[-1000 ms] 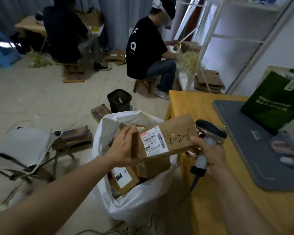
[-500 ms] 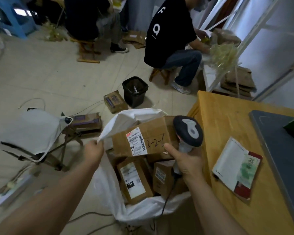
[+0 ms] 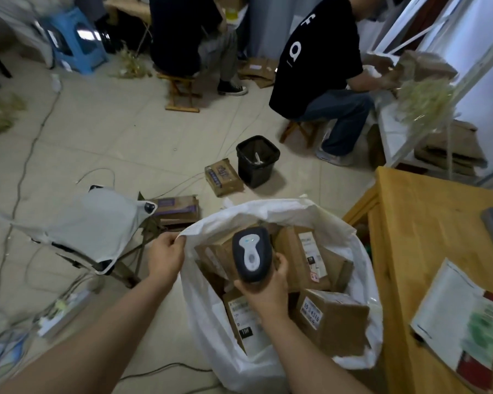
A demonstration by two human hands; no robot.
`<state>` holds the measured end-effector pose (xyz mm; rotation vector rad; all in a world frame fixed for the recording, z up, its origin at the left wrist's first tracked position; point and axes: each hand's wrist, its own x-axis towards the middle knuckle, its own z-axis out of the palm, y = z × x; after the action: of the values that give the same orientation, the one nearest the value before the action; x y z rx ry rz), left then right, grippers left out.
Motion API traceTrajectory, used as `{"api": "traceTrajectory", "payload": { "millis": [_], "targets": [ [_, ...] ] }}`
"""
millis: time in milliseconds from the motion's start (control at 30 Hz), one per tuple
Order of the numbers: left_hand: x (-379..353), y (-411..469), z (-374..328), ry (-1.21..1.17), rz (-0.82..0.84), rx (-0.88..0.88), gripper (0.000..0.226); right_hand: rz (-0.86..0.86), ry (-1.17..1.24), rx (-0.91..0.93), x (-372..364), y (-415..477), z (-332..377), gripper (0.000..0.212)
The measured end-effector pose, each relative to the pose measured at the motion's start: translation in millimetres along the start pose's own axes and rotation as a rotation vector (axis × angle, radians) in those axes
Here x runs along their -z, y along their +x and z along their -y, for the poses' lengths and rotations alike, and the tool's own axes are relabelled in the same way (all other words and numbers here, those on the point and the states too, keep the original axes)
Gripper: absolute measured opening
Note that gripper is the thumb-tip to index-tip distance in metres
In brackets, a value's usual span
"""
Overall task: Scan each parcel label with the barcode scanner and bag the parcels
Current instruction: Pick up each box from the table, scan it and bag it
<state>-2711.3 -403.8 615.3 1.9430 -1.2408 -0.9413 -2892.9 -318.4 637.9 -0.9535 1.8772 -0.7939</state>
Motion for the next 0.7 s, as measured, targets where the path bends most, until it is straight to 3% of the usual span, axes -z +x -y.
{"api": "traceTrajectory", "payload": {
  "millis": [133, 200, 267, 333, 400, 500, 600, 700],
  "targets": [
    [6, 3, 14, 0.128, 0.035, 0.012, 0.022, 0.065, 0.106, -0.143, -5, 7, -9, 0.086],
    [2, 2, 10, 0.279, -0.01, 0.02, 0.025, -0.027, 0.156, -0.164, 4, 3, -13, 0.059],
    [-11, -10, -4, 0.478, -0.082, 0.04, 0.042, -0.155, 0.257, -0.228, 18, -9, -19, 0.036],
    [-29, -33, -19, 0.587, -0.06, -0.122, 0.069, -0.306, 0.397, -0.352, 35, -20, -31, 0.033],
    [-51, -61, -31, 0.63, 0.079, -0.446, 0.083, -0.418, 0.49, -0.465, 52, -33, -45, 0.037],
    [-96, -98, -42, 0.661, 0.42, -0.906, 0.057, -0.546, 0.561, -0.515, 77, -59, -67, 0.038],
    [-139, -125, -46, 0.729, 0.79, -1.072, 0.048, -0.611, 0.619, -0.626, 92, -81, -93, 0.034],
    [-168, -138, -42, 1.012, 0.99, -1.181, 0.048, -0.571, 0.629, -0.761, 105, -83, -116, 0.036]
  ]
}}
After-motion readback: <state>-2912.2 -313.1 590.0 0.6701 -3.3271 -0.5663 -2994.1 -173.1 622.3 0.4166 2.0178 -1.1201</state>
